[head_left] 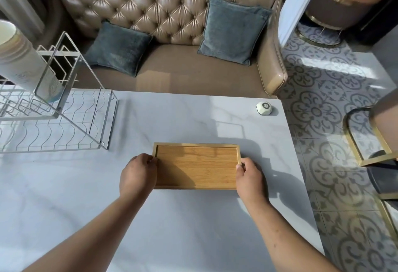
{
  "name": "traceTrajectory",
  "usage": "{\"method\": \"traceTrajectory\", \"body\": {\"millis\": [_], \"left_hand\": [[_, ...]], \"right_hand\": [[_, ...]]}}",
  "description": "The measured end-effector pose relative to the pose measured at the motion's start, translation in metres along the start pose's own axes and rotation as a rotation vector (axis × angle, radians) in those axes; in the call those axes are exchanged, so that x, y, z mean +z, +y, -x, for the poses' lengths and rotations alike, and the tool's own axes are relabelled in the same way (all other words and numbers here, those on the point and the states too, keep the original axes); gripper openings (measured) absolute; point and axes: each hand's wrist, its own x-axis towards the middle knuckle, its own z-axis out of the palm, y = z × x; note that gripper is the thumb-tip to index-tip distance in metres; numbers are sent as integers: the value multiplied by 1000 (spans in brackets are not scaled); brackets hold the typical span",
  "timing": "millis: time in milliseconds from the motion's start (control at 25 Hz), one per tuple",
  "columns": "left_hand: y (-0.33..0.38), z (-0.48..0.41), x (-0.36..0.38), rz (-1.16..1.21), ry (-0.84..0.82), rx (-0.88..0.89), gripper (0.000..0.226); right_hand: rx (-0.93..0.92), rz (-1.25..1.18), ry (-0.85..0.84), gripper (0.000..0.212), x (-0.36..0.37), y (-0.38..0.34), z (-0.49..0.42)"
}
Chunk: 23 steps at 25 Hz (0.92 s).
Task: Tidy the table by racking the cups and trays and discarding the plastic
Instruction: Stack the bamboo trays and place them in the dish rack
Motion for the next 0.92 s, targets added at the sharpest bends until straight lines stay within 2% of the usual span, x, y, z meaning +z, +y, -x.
{"method": "traceTrajectory", "body": {"millis": [200,320,400,520,640,920], "left_hand": [[-4,-4,4,49,-40,27,27],[-6,-2,10,37,-165,61,34],[-7,-2,13,122,-237,12,39],[-6,-2,18,385,-319,-144,40],[-2,-1,25,587,-334,-278,36],[-4,-2,33,683,-314,-361,45]], "right_hand": [[52,-10,-58,19,-3,1,1],[88,29,-108,35,1,1,4],[135,19,-151,41,3,2,1],[238,-60,-261,50,4,3,-7],[300,-166,-299,50,5,5,-12],[321,-198,-300,52,9,6,-12]]}}
